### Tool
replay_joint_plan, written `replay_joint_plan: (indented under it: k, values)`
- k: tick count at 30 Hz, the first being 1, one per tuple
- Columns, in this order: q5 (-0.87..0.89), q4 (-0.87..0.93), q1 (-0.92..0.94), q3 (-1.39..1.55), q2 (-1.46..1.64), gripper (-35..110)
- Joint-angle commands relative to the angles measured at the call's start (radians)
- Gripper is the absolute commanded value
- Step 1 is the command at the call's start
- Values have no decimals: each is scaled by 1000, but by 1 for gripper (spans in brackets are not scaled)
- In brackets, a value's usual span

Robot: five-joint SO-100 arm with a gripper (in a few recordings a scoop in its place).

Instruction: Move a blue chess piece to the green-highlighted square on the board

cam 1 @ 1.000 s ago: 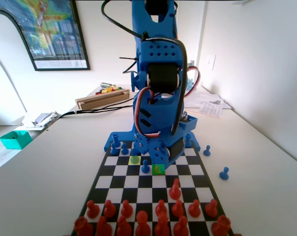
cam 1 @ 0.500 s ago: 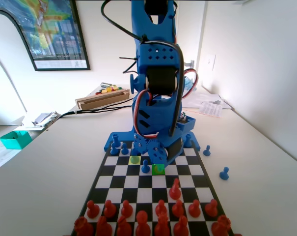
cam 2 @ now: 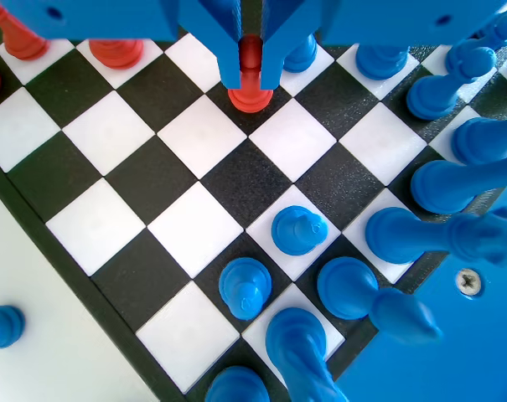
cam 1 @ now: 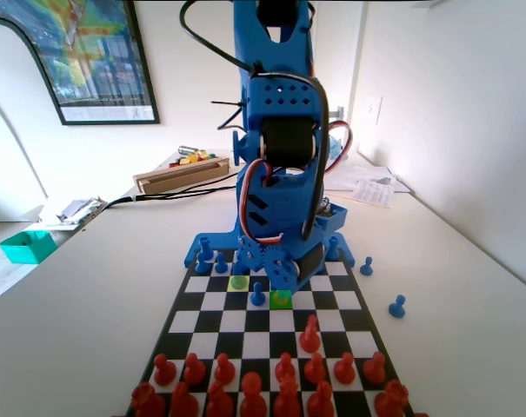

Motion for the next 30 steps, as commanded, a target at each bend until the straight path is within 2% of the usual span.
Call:
replay_joint_plan:
  k: [1, 14, 22, 30]
  values:
    - [-18, 44, -17, -74, 51, 1]
    - [-80, 310, 89, -215, 288, 1]
    - [-199, 413, 400, -298, 328, 1]
    - [-345, 407, 727, -345, 215, 1]
